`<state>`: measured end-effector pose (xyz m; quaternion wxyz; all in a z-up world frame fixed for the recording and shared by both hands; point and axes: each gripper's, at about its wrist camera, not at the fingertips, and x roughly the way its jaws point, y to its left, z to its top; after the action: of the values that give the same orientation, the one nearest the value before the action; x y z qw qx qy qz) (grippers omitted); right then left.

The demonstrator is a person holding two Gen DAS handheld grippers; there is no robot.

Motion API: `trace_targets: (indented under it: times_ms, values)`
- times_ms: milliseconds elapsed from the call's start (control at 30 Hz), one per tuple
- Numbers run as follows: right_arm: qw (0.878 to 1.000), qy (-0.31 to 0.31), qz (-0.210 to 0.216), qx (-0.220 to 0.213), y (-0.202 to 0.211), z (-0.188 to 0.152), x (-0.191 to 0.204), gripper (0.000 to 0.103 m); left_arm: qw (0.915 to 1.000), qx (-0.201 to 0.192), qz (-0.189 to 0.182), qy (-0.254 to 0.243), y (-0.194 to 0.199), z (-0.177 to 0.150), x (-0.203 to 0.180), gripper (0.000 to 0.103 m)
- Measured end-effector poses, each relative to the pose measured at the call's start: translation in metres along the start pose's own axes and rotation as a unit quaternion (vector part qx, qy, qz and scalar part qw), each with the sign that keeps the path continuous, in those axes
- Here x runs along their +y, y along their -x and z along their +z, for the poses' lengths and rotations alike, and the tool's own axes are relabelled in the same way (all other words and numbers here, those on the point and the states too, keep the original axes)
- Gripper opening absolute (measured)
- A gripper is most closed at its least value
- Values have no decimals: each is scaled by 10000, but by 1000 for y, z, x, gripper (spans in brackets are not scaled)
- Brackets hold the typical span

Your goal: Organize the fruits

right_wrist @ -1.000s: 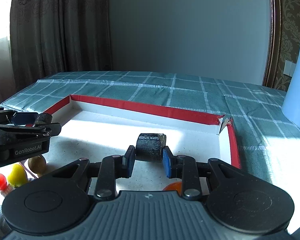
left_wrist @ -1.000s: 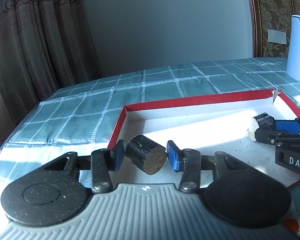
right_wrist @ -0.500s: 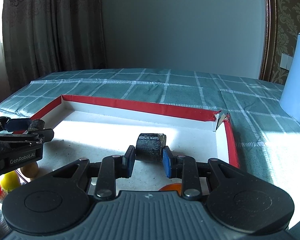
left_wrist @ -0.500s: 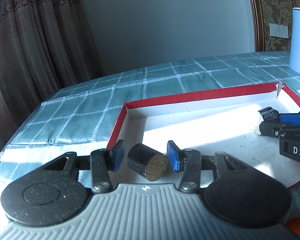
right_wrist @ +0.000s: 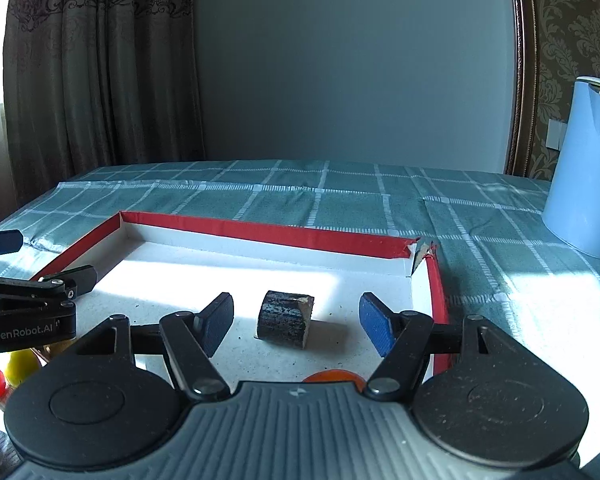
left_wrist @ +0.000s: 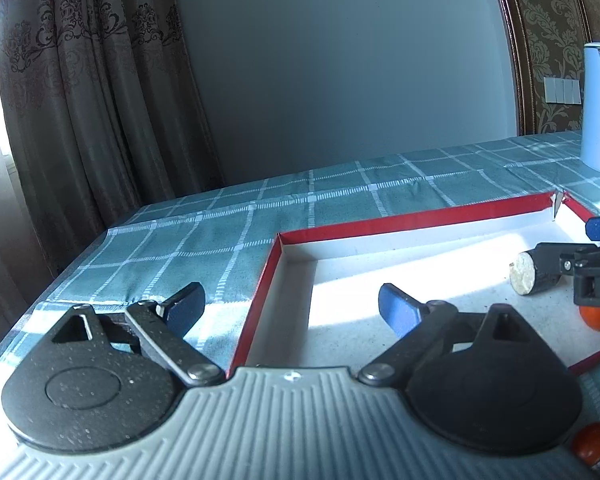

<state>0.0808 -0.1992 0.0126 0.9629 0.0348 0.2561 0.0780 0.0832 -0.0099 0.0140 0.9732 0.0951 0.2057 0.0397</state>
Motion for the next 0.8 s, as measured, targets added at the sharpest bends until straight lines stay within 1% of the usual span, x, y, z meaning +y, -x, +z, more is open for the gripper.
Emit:
trace_targets:
  times_ms: [100, 133, 267, 333, 433, 500, 567, 600, 633, 700, 767, 800]
  values:
    - [9999, -116, 7, -49, 8, -4, -7, 73, 9998, -22, 12, 191, 9, -5, 14, 98]
    - [9999, -133, 7, -54, 10, -5, -9, 73, 9997, -17, 31, 243, 12, -6, 18, 99]
    - [9991, -311, 99, -251, 27, -7, -18, 73, 9987, 54, 95, 503, 27, -20, 44, 100]
    - [9982, -464, 191, -337, 35, -8, -22, 73, 9984, 101, 118, 550, 36, -29, 56, 100]
    - [9969, -645, 243, -385, 44, -10, -28, 73, 9986, 115, 67, 506, 51, -44, 68, 100]
    - [9965, -724, 237, -357, 47, -12, -31, 78, 9990, 76, 13, 441, 62, -53, 73, 100]
    - [9956, -829, 213, -379, 50, -14, -35, 78, 9994, 51, -99, 330, 71, -60, 75, 101]
    - [9954, -851, 215, -377, 50, -14, -36, 78, 9992, 66, -227, 310, 74, -63, 76, 101]
    - [9952, -881, 209, -373, 51, -15, -38, 78, 9991, 77, -303, 301, 75, -65, 76, 101]
    - [9947, -934, 174, -393, 52, -16, -40, 78, 9991, 124, -333, 232, 74, -65, 74, 101]
    - [9948, -938, 150, -363, 53, -19, -42, 78, 9990, 306, -316, 40, 68, -65, 66, 100]
    - [9948, -945, 128, -360, 53, -20, -43, 78, 9987, 351, -368, -30, 66, -66, 64, 100]
